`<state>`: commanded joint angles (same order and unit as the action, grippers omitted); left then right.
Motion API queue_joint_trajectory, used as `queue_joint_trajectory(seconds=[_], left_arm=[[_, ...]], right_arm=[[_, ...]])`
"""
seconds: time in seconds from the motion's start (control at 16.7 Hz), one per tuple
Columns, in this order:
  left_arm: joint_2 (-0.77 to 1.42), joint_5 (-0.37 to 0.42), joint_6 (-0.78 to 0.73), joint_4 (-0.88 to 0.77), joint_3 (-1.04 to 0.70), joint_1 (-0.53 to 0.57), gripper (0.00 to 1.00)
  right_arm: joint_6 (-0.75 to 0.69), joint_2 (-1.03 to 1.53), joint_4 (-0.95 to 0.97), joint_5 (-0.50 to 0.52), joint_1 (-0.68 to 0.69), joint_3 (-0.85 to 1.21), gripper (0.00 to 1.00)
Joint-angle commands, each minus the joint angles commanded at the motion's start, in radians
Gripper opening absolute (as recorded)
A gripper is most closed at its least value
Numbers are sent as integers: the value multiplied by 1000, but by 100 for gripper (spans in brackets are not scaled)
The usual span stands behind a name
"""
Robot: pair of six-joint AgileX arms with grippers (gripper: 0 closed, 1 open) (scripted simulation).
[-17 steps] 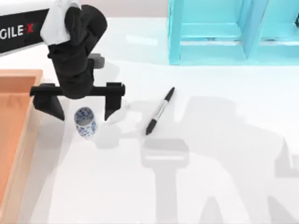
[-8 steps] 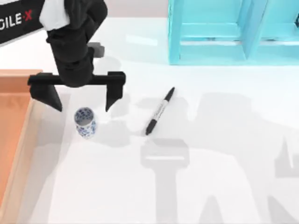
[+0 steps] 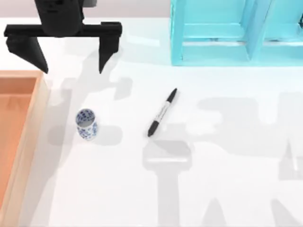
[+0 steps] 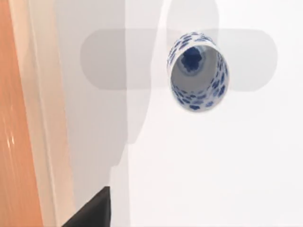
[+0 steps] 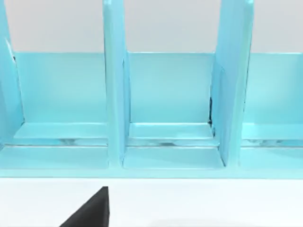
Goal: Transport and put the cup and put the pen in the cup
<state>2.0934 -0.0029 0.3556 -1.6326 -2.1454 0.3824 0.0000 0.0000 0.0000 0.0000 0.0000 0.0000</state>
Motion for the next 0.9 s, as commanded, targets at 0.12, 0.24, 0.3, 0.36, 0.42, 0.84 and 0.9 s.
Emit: queue_joint_trajectory(seconds=[0.12, 0.24, 0.3, 0.36, 0.42, 0.84, 0.9], left_arm=[[-2, 0, 0, -41, -41, 0, 100], [-3, 0, 0, -46, -46, 0, 100], [-3, 0, 0, -46, -46, 0, 100], [-3, 0, 0, -43, -44, -3, 100], [0, -2, -2, -41, -46, -1, 100], [290, -134, -75, 134, -169, 237, 100], [338, -158, -87, 167, -188, 277, 100]], right_arm=[[0, 0, 0, 0, 0, 0, 100], [0, 0, 0, 0, 0, 0, 100], [0, 0, 0, 0, 0, 0, 100], [0, 0, 0, 0, 0, 0, 100], [0, 0, 0, 0, 0, 0, 100], [0, 0, 0, 0, 0, 0, 100], [0, 0, 0, 0, 0, 0, 100]])
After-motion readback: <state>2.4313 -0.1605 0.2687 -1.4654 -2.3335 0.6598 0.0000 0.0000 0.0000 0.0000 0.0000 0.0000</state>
